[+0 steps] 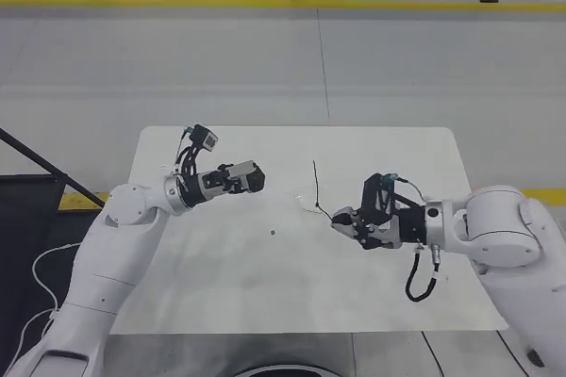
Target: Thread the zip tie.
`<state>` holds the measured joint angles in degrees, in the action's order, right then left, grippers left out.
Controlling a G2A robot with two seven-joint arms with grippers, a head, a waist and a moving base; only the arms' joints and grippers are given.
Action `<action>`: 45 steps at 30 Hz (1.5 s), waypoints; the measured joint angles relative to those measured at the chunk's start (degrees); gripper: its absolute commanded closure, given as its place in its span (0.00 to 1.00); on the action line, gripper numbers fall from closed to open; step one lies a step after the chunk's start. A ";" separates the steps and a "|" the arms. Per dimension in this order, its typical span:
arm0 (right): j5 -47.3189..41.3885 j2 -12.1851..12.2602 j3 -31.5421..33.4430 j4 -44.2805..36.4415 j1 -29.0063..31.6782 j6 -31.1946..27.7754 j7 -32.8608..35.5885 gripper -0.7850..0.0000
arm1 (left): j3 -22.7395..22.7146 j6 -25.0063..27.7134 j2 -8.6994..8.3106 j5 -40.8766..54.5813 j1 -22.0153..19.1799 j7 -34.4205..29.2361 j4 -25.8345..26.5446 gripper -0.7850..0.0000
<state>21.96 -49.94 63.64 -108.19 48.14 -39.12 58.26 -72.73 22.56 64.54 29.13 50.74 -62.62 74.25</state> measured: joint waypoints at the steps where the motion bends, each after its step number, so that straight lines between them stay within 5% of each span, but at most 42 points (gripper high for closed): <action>1: 2.53 -0.18 -1.11 -0.62 -0.97 1.80 1.07 1.00 | -0.88 -0.19 -0.23 -0.23 0.83 0.30 0.59 0.00; 7: 8.21 -1.19 -5.35 -0.79 -3.60 7.90 0.47 1.00 | -3.80 -1.31 -1.01 -0.30 4.15 1.10 3.00 0.00; 18: 8.42 -1.18 -5.48 -0.73 -3.52 8.19 0.66 1.00 | -3.81 -1.35 -1.01 -0.26 4.21 1.11 3.04 0.00; 24: 17.01 -2.28 -11.32 -4.90 -7.63 15.93 10.87 1.00 | -3.88 -3.80 -1.17 -2.65 5.12 4.39 5.05 0.00; 32: 20.98 -8.02 -27.43 2.22 -22.31 23.45 27.83 1.00 | -5.55 -4.58 -1.64 -4.01 6.88 6.41 6.44 0.00; 45: 19.65 -18.29 -46.41 23.81 -36.39 32.91 29.74 1.00 | -6.44 -4.70 -2.03 -3.76 8.38 6.71 7.81 0.00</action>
<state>41.61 -68.22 17.23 -84.38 11.76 -6.22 88.00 -79.17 17.87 62.51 25.37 59.12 -55.91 82.06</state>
